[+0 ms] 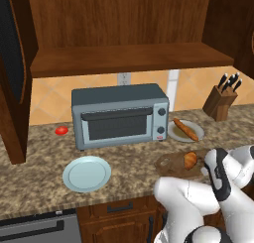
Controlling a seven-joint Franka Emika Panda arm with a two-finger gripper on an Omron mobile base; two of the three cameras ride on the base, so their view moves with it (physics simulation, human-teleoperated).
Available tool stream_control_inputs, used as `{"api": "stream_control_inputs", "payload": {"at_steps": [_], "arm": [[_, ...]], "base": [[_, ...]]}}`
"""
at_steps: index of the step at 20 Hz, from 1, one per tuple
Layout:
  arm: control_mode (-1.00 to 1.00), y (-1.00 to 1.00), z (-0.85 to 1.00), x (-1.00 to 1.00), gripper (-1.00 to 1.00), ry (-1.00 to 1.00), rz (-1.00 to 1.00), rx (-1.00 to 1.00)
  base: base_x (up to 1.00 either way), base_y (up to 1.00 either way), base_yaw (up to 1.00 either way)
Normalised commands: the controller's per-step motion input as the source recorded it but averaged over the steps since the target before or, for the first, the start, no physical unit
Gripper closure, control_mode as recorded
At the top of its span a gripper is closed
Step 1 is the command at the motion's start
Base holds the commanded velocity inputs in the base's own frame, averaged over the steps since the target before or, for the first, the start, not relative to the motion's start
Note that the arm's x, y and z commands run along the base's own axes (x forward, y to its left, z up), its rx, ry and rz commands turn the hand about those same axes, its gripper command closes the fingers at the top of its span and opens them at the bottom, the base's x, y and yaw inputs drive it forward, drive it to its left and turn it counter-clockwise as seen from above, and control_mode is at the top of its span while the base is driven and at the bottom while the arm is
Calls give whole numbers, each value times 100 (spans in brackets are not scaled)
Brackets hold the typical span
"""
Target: From the different types of pastries on the counter, select a croissant and place it on the cutting board. Then retrieve a jar of jam from the cabinet and place it alongside the croissant on the cutting board.
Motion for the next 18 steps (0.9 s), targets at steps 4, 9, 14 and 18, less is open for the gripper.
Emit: {"api": "stream_control_inputs", "payload": {"at_steps": [4, 9, 14, 18], "arm": [[-100, 22, -62, 16, -100, -7, 0, 0], [-100, 23, -64, 16, -100, -5, 0, 0], [-100, 22, -56, 19, -100, -9, 0, 0], [-100, 23, -32, 8, -100, -7, 0, 0]], "base": [[0, 0, 0], [0, 0, 0], [0, 0, 0], [0, 0, 0]]}}
